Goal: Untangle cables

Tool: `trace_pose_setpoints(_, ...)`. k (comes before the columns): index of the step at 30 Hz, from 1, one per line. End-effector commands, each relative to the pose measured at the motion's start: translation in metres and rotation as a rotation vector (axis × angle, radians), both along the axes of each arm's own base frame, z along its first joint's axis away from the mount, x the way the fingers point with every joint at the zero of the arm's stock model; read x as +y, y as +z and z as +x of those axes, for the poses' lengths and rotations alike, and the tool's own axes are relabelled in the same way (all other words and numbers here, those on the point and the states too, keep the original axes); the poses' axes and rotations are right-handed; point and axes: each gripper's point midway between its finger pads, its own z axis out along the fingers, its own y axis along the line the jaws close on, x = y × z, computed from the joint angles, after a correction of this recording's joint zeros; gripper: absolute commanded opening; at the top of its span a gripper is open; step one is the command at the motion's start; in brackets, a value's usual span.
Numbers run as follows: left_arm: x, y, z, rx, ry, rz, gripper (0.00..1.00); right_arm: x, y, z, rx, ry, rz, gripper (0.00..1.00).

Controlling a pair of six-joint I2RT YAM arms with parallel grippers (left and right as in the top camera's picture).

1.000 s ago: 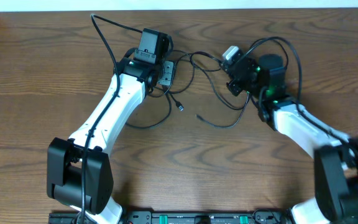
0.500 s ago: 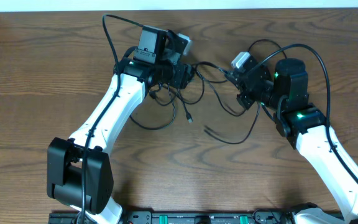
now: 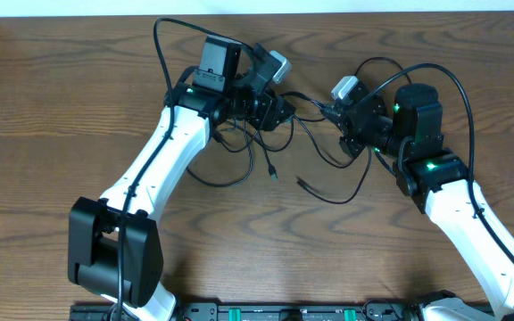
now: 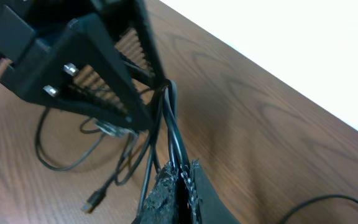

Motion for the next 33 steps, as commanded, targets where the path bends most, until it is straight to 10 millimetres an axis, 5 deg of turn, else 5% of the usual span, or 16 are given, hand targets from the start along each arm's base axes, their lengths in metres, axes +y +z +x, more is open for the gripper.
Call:
trace_pose_setpoints(1,-0.019,0.003,-0.008,-0.015,-0.070,-0.025,0.62,0.009,0.010,-0.009,0.003,0.051,0.049,0.01)
trace_pose_setpoints(9,-0.019,0.000,-0.004,-0.037,-0.047,0.011,0.23,0.009,0.010,-0.009,0.003,0.050,0.049,0.01)
trace_pose_setpoints(13,-0.012,-0.004,0.003,-0.053,-0.008,0.055,0.12,0.009,0.010,-0.009,0.004,0.051,0.049,0.01)
trace_pose_setpoints(25,-0.005,-0.008,0.009,-0.058,0.039,0.091,0.08,0.007,0.009,-0.008,0.006,0.037,0.042,0.01)
trace_pose_setpoints(28,0.011,-0.014,0.022,-0.066,0.150,0.163,0.07,0.000,0.006,-0.003,0.007,-0.007,0.019,0.01)
trace_pose_setpoints(33,0.070,-0.021,0.053,-0.084,0.541,0.333,0.07,-0.005,0.003,0.001,0.011,-0.035,0.006,0.01)
